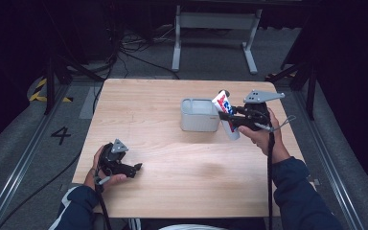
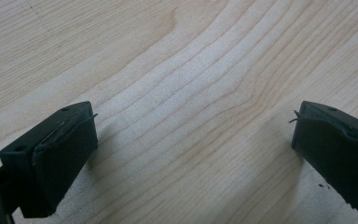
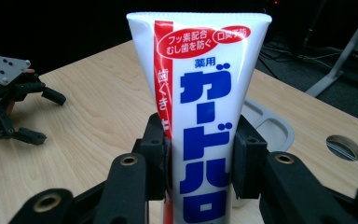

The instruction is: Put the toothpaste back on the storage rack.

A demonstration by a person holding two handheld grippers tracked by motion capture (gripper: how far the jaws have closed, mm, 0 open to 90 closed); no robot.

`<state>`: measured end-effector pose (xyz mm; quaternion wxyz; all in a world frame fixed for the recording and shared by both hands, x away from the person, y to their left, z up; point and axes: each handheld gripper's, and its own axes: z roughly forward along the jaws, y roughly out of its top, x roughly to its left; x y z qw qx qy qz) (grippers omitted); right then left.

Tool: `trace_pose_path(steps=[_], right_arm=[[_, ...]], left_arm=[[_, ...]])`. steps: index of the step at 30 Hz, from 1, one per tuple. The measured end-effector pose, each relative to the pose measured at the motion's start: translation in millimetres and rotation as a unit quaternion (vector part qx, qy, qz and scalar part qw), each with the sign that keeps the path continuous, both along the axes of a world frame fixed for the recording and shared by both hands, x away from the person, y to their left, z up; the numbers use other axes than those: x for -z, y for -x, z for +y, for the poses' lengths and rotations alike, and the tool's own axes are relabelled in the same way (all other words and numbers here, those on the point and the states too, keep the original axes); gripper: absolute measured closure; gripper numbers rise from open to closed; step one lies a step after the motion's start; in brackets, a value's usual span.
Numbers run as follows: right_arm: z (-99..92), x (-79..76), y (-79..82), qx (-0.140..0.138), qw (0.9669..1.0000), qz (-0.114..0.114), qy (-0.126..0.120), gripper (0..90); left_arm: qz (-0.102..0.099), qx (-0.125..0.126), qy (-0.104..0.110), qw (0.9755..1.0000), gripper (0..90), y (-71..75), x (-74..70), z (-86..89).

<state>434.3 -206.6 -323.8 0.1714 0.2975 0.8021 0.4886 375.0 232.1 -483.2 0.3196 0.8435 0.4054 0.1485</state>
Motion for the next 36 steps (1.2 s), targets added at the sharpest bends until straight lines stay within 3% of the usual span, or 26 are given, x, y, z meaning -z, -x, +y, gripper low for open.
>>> trace_pose_path(steps=[17, 36], right_arm=[[15.7, -20.5, -28.5, 0.004, 0.9996, -0.021, -0.019, 64.4], [40.5, -19.0, -60.3, 0.004, 0.9995, -0.026, -0.017, 63.9]], left_arm=[[-0.003, 0.009, -0.003, 1.0000, 0.3, -1.6, -0.1, 0.7], [-0.003, 0.020, -0.001, 0.9998, 0.3, -4.5, 0.0, 0.5]])
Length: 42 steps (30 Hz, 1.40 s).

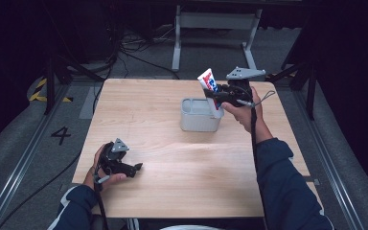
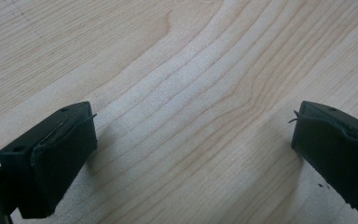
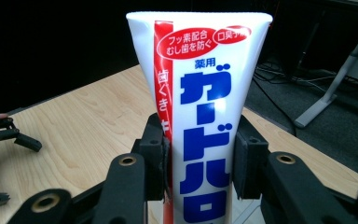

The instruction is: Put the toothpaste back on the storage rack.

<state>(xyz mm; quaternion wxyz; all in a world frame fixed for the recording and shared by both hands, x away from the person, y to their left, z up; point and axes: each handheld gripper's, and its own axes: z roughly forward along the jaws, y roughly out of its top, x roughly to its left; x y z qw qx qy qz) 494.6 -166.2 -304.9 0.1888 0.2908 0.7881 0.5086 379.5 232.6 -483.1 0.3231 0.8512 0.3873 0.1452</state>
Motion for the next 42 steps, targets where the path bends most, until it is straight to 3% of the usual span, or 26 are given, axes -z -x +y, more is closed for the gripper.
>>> trace_pose_path(steps=[13, 19, 42], right_arm=[[10.2, 9.6, -20.2, 0.007, 0.9999, -0.012, -0.009, 63.9], [13.4, 13.1, -28.5, 0.009, 0.9997, -0.008, -0.019, 63.6], [28.3, 31.6, -48.2, 0.009, 0.9998, 0.008, -0.017, 62.9]], left_arm=[[0.000, -0.001, 0.001, 1.0000, 0.3, 0.1, 0.0, -0.2], [0.001, -0.002, 0.001, 1.0000, 0.3, 0.4, 0.0, -0.3], [0.001, -0.002, 0.001, 1.0000, 0.4, 0.5, 0.2, -0.3]])
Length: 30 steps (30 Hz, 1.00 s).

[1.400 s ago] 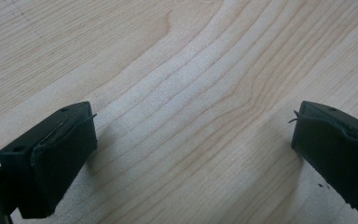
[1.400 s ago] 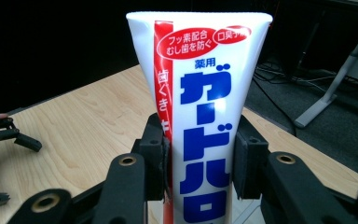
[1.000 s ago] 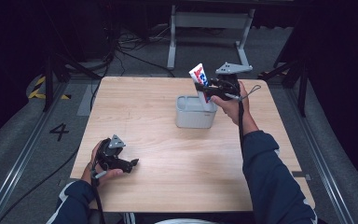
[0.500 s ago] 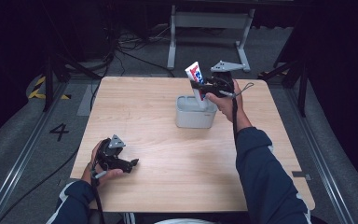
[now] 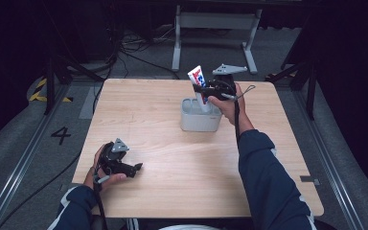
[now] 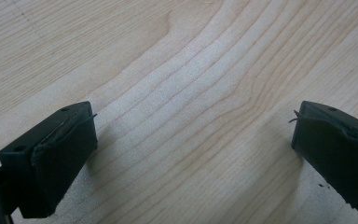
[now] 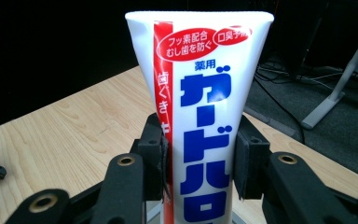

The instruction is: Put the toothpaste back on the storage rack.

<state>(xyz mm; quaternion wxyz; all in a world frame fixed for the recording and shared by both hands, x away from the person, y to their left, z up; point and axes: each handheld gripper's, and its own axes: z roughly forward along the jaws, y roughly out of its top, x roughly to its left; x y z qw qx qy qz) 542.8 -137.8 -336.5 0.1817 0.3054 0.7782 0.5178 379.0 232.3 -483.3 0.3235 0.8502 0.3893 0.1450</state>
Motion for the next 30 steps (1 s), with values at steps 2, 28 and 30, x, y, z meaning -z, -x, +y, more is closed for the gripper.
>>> trace_pose_path(steps=[2, 28, 30], right_arm=[[0.5, 1.7, -1.3, 0.001, 1.0000, 0.002, 0.000, 62.9], [-8.3, 27.5, -3.6, 0.010, 0.9994, 0.022, 0.025, 61.6], [-9.2, 29.1, -3.2, 0.011, 0.9994, 0.022, 0.026, 61.3]], left_arm=[[0.000, 0.000, 0.000, 1.0000, 0.4, 0.0, 0.0, 0.0], [0.000, 0.001, -0.001, 1.0000, 0.4, -0.1, -0.1, 0.1], [0.000, 0.001, -0.001, 1.0000, 0.4, -0.1, -0.1, 0.1]])
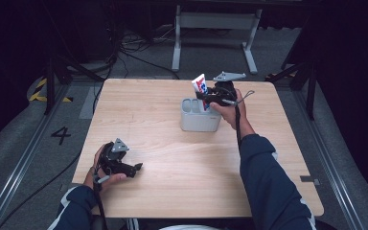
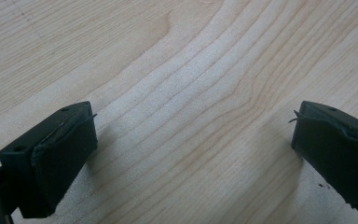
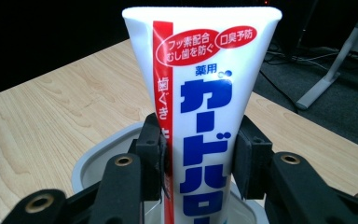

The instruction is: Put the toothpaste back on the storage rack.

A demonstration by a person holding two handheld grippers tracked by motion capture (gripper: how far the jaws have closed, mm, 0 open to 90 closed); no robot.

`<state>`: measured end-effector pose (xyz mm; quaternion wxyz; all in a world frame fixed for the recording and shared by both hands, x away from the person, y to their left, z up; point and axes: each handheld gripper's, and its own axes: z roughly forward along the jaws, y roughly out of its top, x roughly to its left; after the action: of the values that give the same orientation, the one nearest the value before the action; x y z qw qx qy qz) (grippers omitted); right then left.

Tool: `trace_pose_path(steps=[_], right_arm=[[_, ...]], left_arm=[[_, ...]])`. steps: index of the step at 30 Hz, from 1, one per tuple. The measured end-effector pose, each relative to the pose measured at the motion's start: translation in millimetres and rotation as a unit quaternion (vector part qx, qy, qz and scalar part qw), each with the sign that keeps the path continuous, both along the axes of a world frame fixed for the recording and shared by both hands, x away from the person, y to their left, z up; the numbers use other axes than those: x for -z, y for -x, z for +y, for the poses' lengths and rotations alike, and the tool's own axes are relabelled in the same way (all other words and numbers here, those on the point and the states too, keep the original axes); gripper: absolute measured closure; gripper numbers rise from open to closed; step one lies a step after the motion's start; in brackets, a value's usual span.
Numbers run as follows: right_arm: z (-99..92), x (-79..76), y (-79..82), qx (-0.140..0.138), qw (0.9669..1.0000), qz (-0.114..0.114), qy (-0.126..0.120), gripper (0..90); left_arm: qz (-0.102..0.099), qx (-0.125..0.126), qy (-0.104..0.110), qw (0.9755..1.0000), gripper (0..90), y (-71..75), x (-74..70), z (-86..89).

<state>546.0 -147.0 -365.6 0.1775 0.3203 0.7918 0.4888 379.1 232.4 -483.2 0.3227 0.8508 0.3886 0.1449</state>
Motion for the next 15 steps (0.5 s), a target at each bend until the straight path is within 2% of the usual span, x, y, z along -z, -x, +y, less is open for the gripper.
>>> trace_pose_path(steps=[8, 15], right_arm=[[-3.1, 8.7, 3.6, 0.001, 0.9999, 0.008, 0.013, 61.0], [-8.1, 13.0, 7.2, 0.003, 0.9998, 0.005, 0.021, 60.5]], left_arm=[[0.000, 0.000, 0.000, 1.0000, 0.4, -0.1, 0.0, 0.0], [0.000, 0.000, 0.000, 1.0000, 0.4, -0.1, 0.0, 0.0]])
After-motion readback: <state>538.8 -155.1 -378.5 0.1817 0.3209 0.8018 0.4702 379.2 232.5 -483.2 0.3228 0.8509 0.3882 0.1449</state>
